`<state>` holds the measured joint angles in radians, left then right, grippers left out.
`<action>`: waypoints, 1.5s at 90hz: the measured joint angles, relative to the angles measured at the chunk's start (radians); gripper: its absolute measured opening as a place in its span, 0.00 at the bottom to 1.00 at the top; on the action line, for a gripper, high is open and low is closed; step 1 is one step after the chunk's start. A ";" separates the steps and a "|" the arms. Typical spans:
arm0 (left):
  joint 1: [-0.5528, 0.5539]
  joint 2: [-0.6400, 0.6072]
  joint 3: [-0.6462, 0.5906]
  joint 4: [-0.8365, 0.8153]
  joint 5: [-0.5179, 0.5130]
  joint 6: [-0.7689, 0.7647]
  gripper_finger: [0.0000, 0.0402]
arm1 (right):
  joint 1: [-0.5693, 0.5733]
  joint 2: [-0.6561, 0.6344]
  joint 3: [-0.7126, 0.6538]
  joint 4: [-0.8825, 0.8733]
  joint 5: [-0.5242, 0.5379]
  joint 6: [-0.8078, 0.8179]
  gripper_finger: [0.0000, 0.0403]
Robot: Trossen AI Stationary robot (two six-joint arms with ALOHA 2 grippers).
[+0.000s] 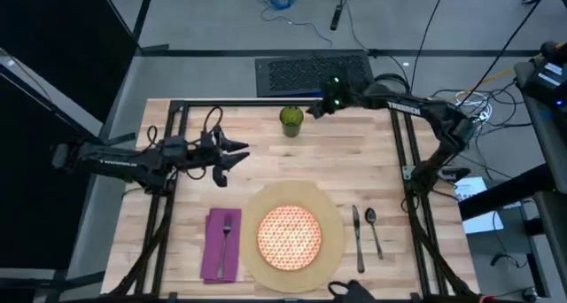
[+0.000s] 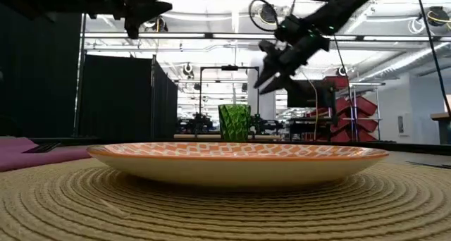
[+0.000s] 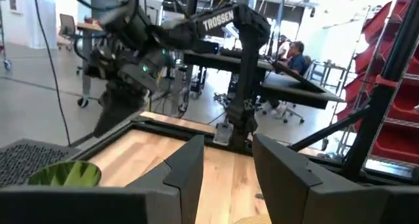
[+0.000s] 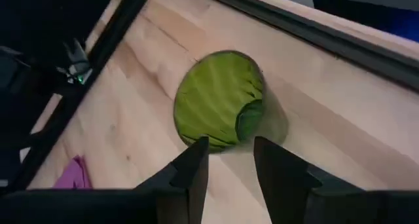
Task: Set table place
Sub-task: Move the green glass to the top right of the brown placemat
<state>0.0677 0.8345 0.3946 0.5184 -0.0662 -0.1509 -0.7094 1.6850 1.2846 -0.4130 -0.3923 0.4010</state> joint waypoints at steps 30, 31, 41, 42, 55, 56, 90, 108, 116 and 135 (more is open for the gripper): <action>0.000 0.000 0.000 -0.015 0.002 0.000 0.29 | 0.027 0.179 0.199 -0.167 0.049 -0.078 0.27; 0.000 0.000 0.000 -0.015 0.002 0.000 0.29 | 0.028 0.183 0.202 -0.168 0.049 -0.079 0.27; 0.000 0.000 0.000 -0.015 0.002 -0.001 0.29 | 0.034 0.210 0.232 -0.171 0.050 -0.085 0.27; 0.000 0.000 0.000 -0.015 0.002 -0.001 0.29 | 0.034 0.212 0.234 -0.170 0.050 -0.085 0.27; 0.000 0.000 0.000 -0.016 0.005 -0.008 0.29 | 0.037 0.233 0.243 -0.168 0.053 -0.095 0.27; 0.000 0.000 0.000 -0.016 0.005 -0.008 0.29 | 0.037 0.233 0.243 -0.168 0.054 -0.096 0.27; 0.000 0.000 0.000 -0.022 0.006 -0.009 0.29 | 0.037 0.245 0.240 -0.192 0.112 -0.133 0.27; -0.001 0.000 0.000 -0.024 0.006 -0.010 0.29 | 0.037 0.267 0.241 -0.191 0.129 -0.141 0.27; -0.001 0.000 0.000 -0.029 0.006 -0.010 0.29 | 0.043 0.303 0.241 -0.190 0.129 -0.142 0.27; -0.001 0.000 0.000 -0.031 0.006 -0.010 0.29 | 0.058 0.345 0.240 -0.201 0.124 -0.209 0.12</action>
<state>0.0669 0.8341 0.3946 0.4877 -0.0605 -0.1612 -0.6512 2.0295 1.5242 -0.6136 -0.2682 0.1918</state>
